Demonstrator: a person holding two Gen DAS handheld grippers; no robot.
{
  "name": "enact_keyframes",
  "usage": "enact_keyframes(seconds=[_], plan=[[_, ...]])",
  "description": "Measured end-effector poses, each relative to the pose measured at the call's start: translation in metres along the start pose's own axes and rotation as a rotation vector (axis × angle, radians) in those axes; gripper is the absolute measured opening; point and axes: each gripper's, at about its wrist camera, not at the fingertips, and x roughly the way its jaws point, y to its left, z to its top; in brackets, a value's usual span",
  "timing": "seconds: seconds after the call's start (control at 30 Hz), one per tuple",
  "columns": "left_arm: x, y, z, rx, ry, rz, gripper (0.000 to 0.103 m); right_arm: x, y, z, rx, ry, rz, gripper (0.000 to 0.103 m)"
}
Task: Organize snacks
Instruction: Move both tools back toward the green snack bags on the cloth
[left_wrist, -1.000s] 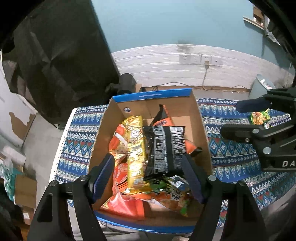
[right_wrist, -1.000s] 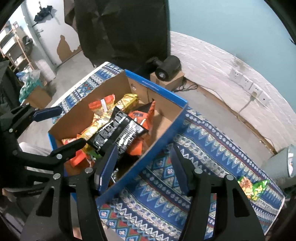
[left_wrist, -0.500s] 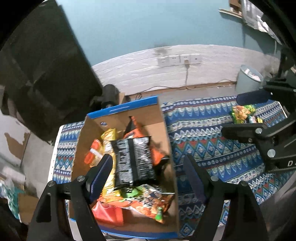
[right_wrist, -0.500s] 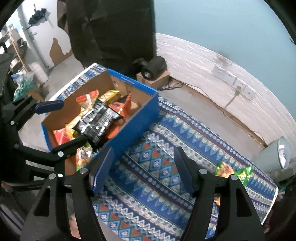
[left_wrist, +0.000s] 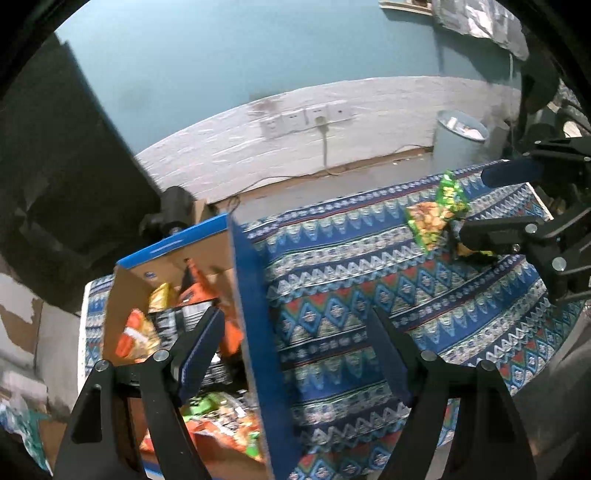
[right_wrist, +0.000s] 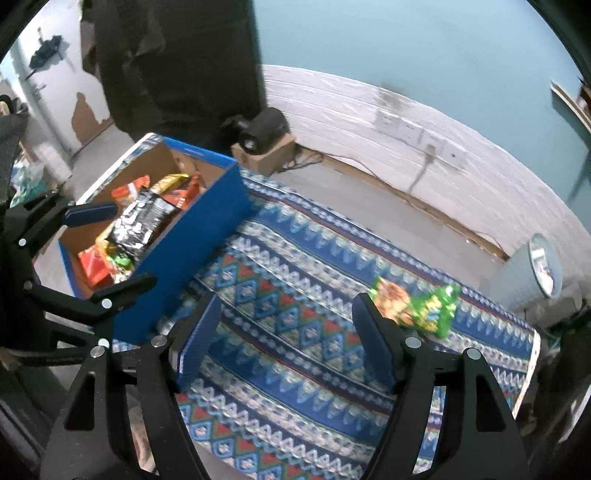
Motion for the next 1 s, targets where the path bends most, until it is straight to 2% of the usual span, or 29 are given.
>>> enact_keyframes(seconds=[0.23, 0.27, 0.53, 0.7, 1.0], plan=[[0.014, -0.035, 0.015, 0.042, 0.015, -0.067, 0.081, 0.002, -0.037, -0.021, 0.058, 0.028, -0.035, 0.074], [0.017, -0.04, 0.017, 0.049, 0.018, -0.073, 0.08, 0.005, -0.052, -0.028, 0.079, 0.042, -0.047, 0.074], [0.047, -0.068, 0.027, 0.095, 0.061, -0.092, 0.081, 0.022, -0.09, -0.045, 0.138, 0.086, -0.071, 0.074], [0.07, -0.08, 0.035, 0.087, 0.099, -0.123, 0.081, 0.043, -0.112, -0.048, 0.164, 0.12, -0.076, 0.074], [0.109, -0.098, 0.042, 0.131, 0.139, -0.131, 0.081, 0.093, -0.135, -0.058, 0.14, 0.213, -0.053, 0.074]])
